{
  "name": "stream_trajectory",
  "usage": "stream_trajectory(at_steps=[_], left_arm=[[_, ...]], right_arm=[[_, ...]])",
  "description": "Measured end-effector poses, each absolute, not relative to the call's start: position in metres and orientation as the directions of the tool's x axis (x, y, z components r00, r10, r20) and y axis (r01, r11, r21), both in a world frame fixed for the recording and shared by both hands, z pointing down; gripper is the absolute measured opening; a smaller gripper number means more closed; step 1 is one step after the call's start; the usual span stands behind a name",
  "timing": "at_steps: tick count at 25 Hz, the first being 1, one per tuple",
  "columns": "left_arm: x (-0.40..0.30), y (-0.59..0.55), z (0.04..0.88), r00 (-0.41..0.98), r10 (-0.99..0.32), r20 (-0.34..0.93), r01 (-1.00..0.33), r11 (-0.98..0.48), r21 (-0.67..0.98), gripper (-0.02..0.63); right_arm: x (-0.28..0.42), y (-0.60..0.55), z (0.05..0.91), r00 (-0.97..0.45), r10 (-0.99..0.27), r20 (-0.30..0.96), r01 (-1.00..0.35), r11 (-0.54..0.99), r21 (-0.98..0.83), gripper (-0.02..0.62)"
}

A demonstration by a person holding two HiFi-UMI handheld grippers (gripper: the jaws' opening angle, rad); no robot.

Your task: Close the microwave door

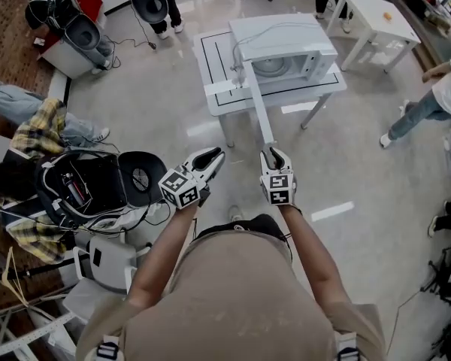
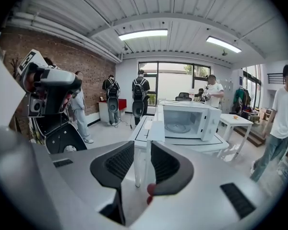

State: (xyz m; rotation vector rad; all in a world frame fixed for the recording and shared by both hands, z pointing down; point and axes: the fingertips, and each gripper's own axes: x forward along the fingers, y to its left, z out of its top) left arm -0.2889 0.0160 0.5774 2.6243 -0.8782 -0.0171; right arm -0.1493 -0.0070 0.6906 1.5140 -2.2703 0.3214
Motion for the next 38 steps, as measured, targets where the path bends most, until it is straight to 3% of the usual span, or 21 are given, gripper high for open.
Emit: stream_trajectory(at_steps=[12, 20, 38], left_arm=[[-0.302, -0.004, 0.58, 0.82, -0.565, 0.096, -0.558, -0.751, 0.352, 0.057], [-0.308, -0.019, 0.588, 0.823, -0.563, 0.074, -0.548, -0.753, 0.363, 0.057], [-0.259, -0.056, 0.581, 0.846, -0.528, 0.08, -0.518, -0.776, 0.358, 0.055]], right_arm=[[-0.153, -0.038, 0.715, -0.223, -0.844, 0.488, -0.957, 0.284, 0.053, 0.109], [-0.141, -0.043, 0.719, -0.176, -0.859, 0.482, -0.97, 0.233, 0.062, 0.061], [-0.076, -0.059, 0.714, -0.12, -0.872, 0.474, -0.984, 0.167, 0.058, 0.034]])
